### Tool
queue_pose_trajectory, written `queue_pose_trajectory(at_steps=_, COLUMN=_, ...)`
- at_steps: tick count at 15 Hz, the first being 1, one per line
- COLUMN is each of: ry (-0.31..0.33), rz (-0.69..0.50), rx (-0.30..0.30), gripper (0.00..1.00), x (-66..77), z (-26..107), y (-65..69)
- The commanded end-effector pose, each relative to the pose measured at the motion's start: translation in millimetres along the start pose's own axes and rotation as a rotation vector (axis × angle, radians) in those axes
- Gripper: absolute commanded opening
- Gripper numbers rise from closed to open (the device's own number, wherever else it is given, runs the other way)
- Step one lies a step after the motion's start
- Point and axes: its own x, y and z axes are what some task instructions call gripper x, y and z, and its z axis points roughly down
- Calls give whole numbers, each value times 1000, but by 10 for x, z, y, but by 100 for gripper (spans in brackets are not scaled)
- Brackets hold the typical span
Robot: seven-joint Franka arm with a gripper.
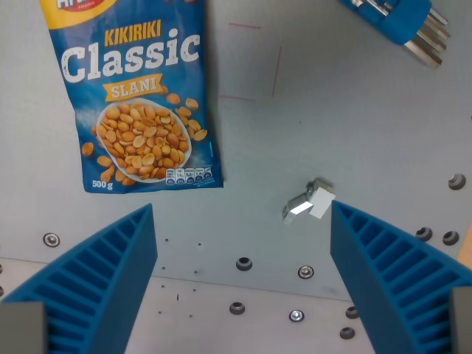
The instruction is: Move in gripper negative x
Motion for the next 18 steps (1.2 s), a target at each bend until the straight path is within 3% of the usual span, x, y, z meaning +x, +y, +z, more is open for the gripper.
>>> queue_pose_trajectory(at_steps=1, ry=4, rz=0, rx=-1, gripper=100, x=-52, z=-19, y=1)
queue_pose_trajectory(at_steps=18, ry=4, rz=0, rx=-1, gripper=100, x=-902, z=-16, y=1)
